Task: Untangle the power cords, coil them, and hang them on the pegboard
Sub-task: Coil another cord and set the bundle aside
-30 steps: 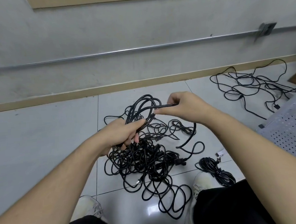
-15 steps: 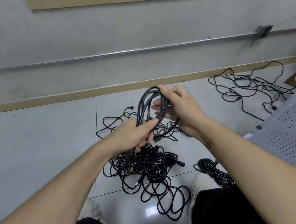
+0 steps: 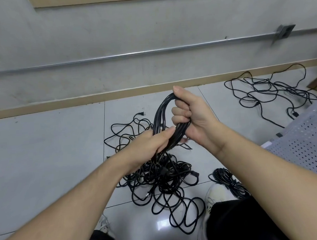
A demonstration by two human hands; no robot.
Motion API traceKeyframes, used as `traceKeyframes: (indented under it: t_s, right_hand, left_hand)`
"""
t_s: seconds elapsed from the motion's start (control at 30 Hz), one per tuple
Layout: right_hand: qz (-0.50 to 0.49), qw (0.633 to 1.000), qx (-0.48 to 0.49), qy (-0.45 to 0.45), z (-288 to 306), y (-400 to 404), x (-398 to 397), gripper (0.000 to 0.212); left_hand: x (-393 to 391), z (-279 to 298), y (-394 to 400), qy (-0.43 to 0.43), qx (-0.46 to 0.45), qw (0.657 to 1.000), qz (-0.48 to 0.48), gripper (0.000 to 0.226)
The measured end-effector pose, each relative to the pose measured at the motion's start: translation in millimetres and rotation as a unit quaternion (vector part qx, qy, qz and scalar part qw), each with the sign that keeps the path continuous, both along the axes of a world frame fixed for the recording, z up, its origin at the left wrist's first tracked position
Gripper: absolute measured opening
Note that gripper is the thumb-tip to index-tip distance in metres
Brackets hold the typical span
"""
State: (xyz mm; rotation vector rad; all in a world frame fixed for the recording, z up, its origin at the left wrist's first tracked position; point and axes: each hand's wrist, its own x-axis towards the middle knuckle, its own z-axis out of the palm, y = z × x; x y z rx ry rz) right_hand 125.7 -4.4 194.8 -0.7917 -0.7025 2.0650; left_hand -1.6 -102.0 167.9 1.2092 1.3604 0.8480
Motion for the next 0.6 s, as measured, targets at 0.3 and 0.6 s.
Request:
traceKeyframes:
  t_s: [0.3, 0.6]
  right_hand:
    - [-0.019, 0.999, 0.036, -0.019, -4.0, -0.3, -3.0, 0.009]
    - [0.247, 0.942, 0.061, -0.218, -32.3, -17.3, -4.5, 0.062]
  left_hand:
    - [16.2, 2.1, -1.8, -0.195, -0.053, 0.979, -0.018, 0.051]
    - [3.2, 6.3, 10.9, -0.204, 0.007, 0.961, 0.188, 0.06]
